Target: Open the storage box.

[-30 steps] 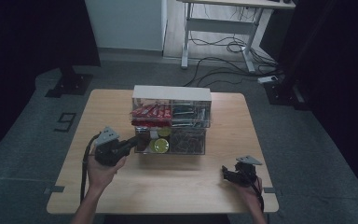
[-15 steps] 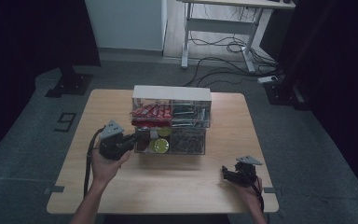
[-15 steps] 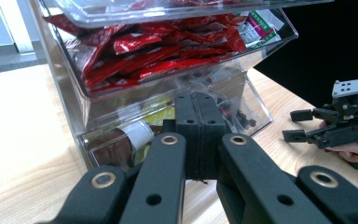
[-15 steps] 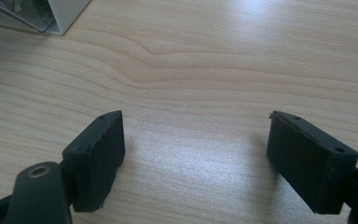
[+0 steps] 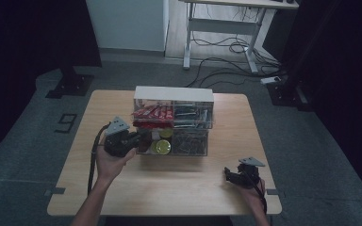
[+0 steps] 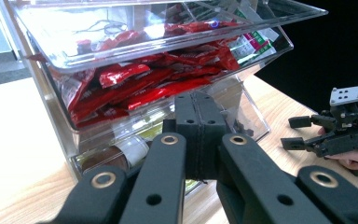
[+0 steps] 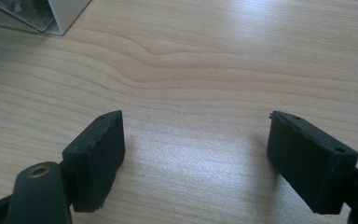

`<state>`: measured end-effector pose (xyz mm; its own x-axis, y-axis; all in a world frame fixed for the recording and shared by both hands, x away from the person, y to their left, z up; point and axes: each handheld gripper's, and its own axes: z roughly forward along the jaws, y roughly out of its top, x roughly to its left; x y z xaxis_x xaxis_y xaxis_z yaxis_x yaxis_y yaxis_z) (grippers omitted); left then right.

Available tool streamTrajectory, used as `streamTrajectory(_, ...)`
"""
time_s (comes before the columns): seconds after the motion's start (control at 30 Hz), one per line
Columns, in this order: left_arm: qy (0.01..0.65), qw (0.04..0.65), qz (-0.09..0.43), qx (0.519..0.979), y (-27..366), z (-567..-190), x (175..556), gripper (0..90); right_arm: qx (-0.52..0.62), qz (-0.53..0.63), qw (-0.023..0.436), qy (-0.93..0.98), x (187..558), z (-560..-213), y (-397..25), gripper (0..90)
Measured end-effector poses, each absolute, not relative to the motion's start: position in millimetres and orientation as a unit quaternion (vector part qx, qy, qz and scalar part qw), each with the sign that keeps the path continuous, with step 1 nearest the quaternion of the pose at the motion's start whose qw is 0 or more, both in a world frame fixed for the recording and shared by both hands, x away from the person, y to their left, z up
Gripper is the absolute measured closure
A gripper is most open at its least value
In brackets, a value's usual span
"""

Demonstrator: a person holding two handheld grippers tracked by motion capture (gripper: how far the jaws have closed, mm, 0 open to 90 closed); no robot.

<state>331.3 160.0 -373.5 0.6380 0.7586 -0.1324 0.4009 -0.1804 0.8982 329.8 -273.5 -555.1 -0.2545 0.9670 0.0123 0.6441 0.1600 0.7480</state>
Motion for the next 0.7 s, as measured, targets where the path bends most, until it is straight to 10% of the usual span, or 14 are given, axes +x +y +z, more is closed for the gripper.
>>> streamTrajectory(0.7,0.388,0.512,0.161,0.750,153.5,-365.2,344.7,90.0,0.559,0.328,0.246,0.721,329.8,-555.1,-273.5,19.2)
